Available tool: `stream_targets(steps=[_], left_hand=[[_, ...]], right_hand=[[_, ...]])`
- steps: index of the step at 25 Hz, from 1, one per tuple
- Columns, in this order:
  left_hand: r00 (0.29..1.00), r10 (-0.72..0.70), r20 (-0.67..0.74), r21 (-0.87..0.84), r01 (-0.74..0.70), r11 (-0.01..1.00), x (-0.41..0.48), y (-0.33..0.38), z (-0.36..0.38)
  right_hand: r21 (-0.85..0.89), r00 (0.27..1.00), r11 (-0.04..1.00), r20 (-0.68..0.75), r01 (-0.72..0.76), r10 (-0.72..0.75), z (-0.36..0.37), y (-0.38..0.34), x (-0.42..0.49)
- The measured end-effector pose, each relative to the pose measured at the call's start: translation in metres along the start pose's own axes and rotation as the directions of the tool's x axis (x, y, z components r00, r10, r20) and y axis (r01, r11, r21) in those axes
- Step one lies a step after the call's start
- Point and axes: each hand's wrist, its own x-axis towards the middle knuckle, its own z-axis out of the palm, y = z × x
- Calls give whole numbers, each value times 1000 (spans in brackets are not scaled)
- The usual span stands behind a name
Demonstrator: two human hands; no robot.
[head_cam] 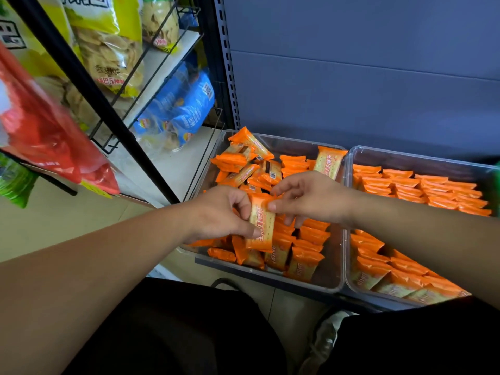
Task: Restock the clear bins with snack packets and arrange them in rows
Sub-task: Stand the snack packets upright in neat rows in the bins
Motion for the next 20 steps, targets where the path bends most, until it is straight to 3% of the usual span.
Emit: stream_targets(steps=[2, 4, 6, 9, 12, 17, 20], left_hand=[[999, 30, 15, 26, -31, 999, 4, -3, 9], [997, 54, 53, 40, -56, 998, 7, -7, 15], [991, 29, 130, 200, -55, 978, 11, -11, 18], [971, -57, 232, 564, -86, 822, 18, -15, 16], [961, -66, 269, 697, -146, 702, 20, -13, 13], [935, -105, 339, 806, -231, 546, 21, -7, 14], [915, -164, 370, 806, -227, 547, 19, -3, 15]], right_hand=[[-51, 1000, 999, 21, 6, -5, 2, 8, 1], [-212, 999, 976, 26, 45, -40, 1, 14, 3], [-415, 997, 906, 47, 82, -69, 0, 15, 5], [-579, 997, 814, 77, 59, -18, 6, 16, 5], [-754, 992, 654, 121, 62, 45, 24, 28, 5], [-822, 992, 564, 123, 81, 36, 39, 38, 11], [-818, 983, 568, 165, 94, 76, 33, 32, 12]])
